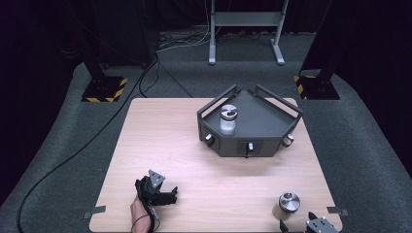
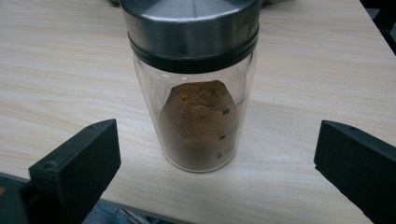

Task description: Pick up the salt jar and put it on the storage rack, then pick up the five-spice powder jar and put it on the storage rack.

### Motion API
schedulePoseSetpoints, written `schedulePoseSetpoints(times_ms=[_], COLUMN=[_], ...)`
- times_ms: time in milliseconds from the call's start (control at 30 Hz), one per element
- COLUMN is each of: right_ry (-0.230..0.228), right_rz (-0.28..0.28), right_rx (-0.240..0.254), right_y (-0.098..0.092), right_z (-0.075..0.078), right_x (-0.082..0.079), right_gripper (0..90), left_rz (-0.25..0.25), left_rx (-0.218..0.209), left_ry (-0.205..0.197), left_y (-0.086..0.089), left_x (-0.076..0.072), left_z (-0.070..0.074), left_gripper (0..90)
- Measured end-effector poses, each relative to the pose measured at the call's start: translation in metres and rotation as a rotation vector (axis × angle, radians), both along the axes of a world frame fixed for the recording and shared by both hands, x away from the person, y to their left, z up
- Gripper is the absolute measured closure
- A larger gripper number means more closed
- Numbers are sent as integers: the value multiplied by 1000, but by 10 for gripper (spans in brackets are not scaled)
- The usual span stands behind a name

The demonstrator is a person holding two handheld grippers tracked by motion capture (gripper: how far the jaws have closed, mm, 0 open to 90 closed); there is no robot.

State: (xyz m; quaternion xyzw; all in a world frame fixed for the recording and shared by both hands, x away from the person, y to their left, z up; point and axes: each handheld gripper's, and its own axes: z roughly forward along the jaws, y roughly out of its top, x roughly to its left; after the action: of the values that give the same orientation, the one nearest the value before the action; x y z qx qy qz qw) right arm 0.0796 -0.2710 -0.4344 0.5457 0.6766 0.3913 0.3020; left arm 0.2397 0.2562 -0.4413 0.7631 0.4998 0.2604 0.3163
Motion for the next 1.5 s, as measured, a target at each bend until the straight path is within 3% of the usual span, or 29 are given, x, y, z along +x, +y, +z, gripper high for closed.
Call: schedulePoseSetpoints(times_ms=[467,1033,1267,1500], right_ry=[-10,-33,-32,-59], right_rz=[10,-18,-21,-13], right_rx=[0,1,15,11], right_y=[3,10,12,18], right_z=[1,-2,-4,-9], right_x=[-1,-4,-1,9], right_gripper=[0,0,0,0], left_rz=[10,12,14,16], left_rx=[-68,-70,-71,-70], left_ry=[59,60,60,59], left_y=[12,12,11,11], left_x=[11,11,11,10], left_z=[2,2,2,2], left_gripper=[2,4,3,4])
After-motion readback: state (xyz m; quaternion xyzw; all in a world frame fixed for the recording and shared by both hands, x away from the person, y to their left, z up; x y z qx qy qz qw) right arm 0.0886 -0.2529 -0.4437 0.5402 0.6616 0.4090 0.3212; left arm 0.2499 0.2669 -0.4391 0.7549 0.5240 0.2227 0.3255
